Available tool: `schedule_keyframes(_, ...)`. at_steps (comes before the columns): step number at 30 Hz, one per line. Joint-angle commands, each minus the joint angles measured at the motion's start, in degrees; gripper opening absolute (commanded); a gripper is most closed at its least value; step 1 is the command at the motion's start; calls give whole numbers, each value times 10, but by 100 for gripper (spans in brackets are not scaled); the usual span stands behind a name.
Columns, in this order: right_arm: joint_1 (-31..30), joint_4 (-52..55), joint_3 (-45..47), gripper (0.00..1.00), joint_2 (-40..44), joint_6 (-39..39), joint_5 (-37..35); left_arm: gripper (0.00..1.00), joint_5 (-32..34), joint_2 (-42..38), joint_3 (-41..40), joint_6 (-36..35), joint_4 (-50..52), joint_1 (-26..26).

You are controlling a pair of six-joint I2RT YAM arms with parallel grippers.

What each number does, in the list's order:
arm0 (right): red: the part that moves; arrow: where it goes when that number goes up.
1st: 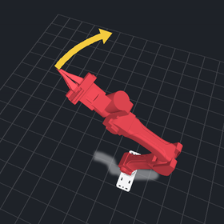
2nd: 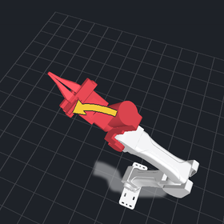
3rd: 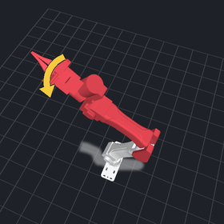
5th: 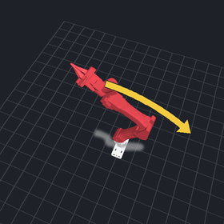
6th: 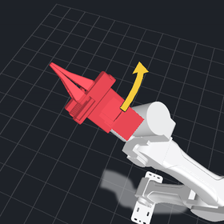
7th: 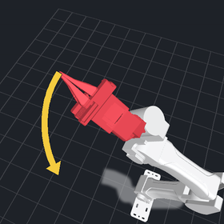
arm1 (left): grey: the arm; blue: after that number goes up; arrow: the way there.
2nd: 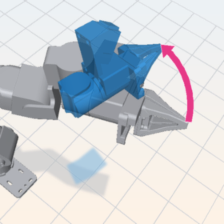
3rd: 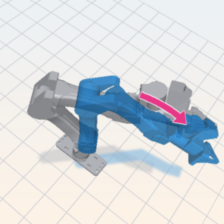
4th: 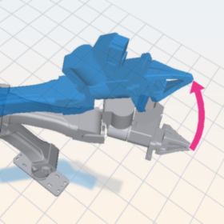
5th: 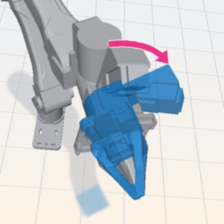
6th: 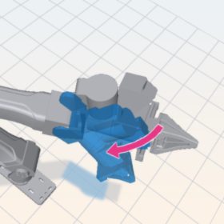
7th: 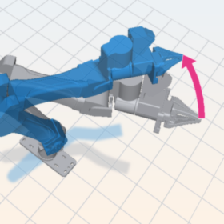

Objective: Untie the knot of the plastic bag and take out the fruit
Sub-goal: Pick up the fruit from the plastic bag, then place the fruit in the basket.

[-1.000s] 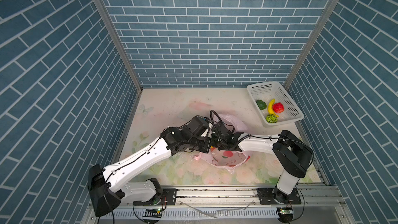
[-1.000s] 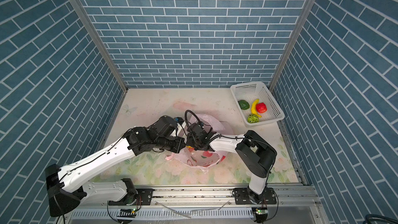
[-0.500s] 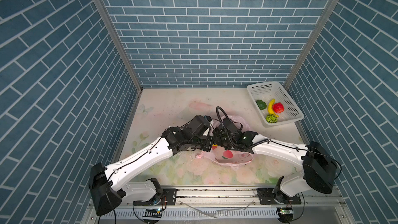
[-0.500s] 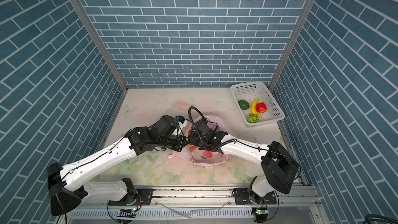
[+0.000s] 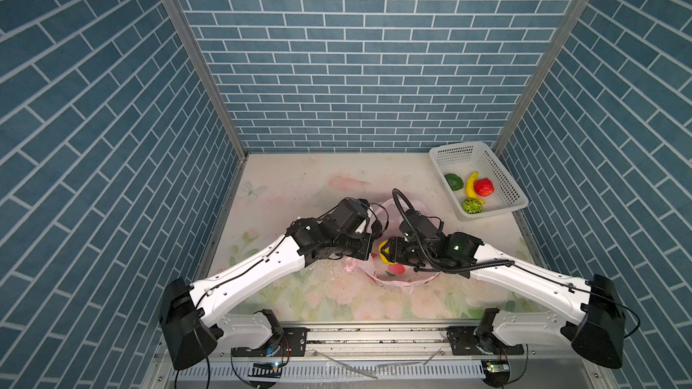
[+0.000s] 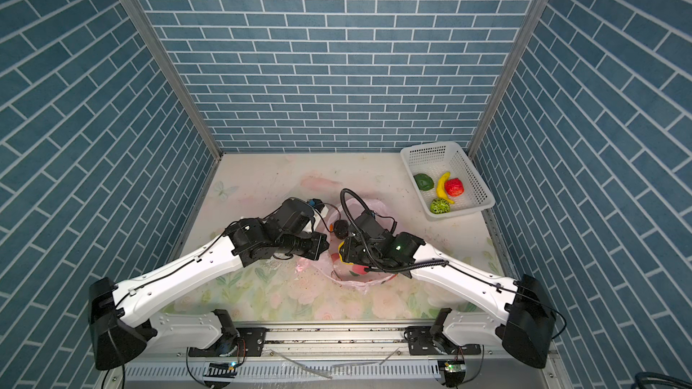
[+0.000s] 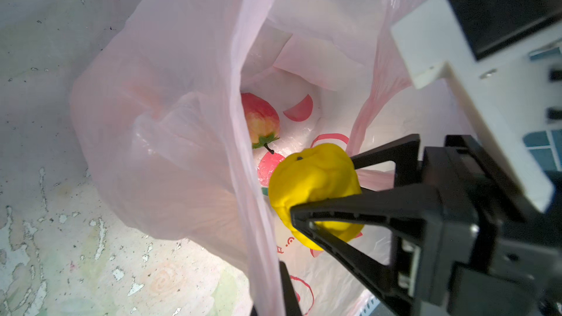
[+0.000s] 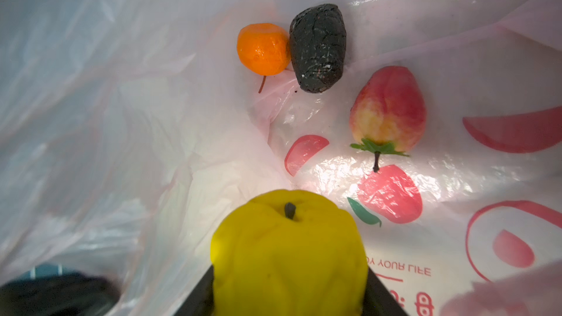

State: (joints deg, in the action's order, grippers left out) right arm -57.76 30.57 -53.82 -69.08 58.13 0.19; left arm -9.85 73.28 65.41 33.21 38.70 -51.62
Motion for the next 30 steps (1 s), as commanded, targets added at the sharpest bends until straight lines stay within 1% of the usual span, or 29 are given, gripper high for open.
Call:
schedule_keyframes(1, -6, 60, -39, 43, 27, -18, -2, 0, 10, 7, 17, 2, 0, 3)
schedule_keyframes(6, -6, 92, -73, 44, 54, -32, -5, 0, 8, 13, 20, 1, 1, 3)
schedule_keyframes(9, -4, 126, -114, 44, 53, -56, -23, 0, 8, 12, 22, 1, 3, 4)
schedule_keyframes(12, 18, 151, -155, 45, 49, -85, -31, 0, 7, 8, 20, 1, 6, 3)
schedule_keyframes(16, 89, 151, -188, 45, 49, -122, -5, 0, 6, 3, 18, 1, 10, 3)
schedule_keyframes(22, 208, 150, -219, 46, 33, -195, 6, 0, 4, -5, 14, 1, 10, 3)
schedule_keyframes(26, 296, 113, -214, 46, 18, -228, 16, 0, 3, -6, 14, 1, 7, 3)
schedule_keyframes(30, 398, 61, -211, 47, -12, -245, 45, 0, 1, -8, 13, 1, 7, 3)
